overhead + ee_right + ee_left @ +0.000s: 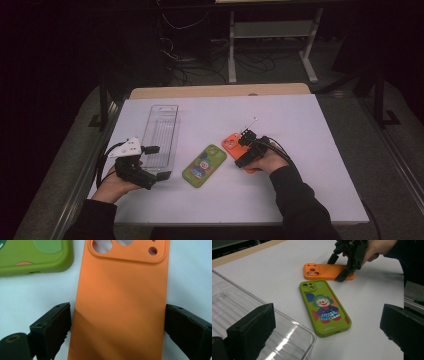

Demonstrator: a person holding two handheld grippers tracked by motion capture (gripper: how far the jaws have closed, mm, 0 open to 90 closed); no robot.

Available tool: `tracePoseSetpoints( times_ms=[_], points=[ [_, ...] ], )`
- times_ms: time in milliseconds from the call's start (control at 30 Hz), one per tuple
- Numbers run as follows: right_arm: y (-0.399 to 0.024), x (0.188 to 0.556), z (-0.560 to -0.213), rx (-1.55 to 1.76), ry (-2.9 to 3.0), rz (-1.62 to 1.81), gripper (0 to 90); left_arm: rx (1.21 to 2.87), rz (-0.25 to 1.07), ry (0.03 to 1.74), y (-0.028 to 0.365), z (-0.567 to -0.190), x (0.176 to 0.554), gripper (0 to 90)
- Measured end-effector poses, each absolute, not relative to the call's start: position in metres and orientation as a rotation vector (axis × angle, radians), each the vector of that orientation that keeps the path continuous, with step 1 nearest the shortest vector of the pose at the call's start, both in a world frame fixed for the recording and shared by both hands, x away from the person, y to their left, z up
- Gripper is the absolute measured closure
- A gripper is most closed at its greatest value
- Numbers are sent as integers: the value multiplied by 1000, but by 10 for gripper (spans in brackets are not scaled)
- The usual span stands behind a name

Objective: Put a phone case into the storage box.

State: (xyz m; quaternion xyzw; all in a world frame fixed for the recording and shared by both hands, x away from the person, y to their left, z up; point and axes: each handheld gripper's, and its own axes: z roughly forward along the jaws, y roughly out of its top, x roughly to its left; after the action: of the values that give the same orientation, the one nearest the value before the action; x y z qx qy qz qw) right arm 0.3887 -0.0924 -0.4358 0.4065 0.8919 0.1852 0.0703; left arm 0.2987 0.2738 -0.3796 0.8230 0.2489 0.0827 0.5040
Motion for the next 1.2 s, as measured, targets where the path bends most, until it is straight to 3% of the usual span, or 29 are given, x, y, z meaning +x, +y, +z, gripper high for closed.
tracePoseSetpoints(
  times_ms=[167, 733, 1200],
  points=[
    [-92, 387, -434, 1216, 2685, 557, 131, 1981, 197, 603, 273, -380, 298, 0],
    [-94, 385, -433, 1253, 2640, 564, 151, 2008, 208, 575, 273, -378, 300, 0],
    [-129, 394, -400, 1213, 2675, 652, 152, 1997, 195, 548, 257, -372, 306, 0]
  ],
)
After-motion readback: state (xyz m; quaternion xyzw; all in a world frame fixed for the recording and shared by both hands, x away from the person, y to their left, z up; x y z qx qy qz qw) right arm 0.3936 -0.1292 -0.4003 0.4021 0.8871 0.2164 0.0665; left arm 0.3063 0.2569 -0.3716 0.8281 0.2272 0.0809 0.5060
